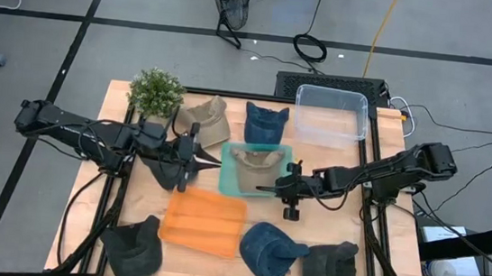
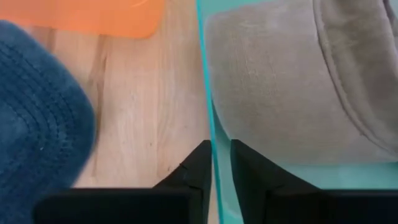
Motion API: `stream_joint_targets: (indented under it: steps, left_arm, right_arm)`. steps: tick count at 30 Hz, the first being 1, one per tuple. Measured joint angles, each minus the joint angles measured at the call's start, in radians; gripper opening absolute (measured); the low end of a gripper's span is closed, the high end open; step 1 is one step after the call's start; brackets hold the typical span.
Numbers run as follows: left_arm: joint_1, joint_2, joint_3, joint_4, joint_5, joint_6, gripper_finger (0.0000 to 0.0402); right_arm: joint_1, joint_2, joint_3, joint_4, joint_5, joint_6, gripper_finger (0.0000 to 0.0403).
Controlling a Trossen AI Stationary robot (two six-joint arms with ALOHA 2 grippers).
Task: Pick & Place hat
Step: Adjust the bins on the table
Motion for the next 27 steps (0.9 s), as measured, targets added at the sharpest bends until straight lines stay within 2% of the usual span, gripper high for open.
stream_joint_targets:
  steps: [7,27]
  left_arm:
    - [0.0,0.0,0.0,0.0,0.0,0.012,0.0047]
    - [0.0,0.0,0.0,-0.005,0.008,-0.002,0.0047]
  right_arm:
    - [-0.001,-0.001,0.0,0.002,-0.001,0.001,0.0003]
    - [-0.02,-0.001,-0.001,0.018,0.0,0.027,0.0001]
